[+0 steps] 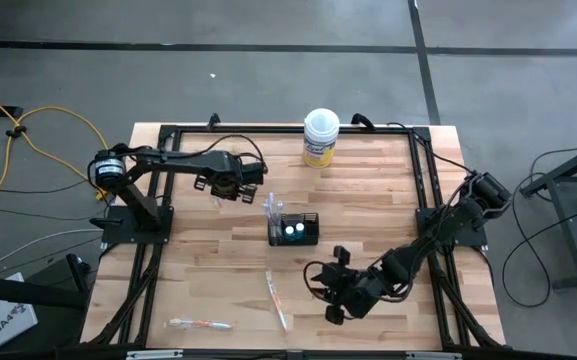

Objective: Pick & Place toothbrushing station
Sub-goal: Put the top orange toothbrush into the wire organizer

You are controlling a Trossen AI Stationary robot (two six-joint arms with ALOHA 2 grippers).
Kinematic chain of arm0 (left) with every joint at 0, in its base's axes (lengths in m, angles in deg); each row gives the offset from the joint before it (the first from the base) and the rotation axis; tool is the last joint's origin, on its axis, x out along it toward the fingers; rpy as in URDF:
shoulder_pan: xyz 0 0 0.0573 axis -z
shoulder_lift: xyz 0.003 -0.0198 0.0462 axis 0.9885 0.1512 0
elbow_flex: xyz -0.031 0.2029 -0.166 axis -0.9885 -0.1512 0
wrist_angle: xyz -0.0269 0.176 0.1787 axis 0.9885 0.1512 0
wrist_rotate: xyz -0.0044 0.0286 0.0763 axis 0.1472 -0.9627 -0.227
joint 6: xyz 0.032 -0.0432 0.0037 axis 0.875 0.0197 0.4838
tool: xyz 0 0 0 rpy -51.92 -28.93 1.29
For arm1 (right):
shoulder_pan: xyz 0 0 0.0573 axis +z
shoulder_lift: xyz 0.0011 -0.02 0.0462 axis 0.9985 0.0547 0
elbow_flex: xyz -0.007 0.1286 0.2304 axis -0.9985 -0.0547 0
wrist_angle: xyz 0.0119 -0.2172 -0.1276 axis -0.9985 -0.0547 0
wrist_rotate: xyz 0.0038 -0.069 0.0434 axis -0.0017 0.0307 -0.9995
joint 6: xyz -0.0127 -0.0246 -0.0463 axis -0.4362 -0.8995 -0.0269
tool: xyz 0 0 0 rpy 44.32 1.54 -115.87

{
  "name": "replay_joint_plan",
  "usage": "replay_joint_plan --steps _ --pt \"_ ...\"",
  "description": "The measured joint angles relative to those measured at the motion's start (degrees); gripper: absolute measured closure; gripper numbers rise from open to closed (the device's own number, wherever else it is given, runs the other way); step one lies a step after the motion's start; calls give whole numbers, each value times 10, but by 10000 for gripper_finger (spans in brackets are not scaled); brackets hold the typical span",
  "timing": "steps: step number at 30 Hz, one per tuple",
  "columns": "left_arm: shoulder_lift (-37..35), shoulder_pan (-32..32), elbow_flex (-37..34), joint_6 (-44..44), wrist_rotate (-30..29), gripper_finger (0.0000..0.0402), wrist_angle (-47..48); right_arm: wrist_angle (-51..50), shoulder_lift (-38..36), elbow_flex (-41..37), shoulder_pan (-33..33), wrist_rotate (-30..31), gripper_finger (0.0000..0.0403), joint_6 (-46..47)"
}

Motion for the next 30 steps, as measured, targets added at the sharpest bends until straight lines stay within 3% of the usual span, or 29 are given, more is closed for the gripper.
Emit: replay_joint_plan --steps 11,17,30 --pt "-8 31 -6 -77 -30 360 -11 30 0 0 -22 0 298 0" --pt "-34 21 -65 -93 -26 360 -89 32 0 0 -34 0 298 0" --pt "-108 2 -139 -144 -35 360 -88 34 0 0 -54 0 298 0"
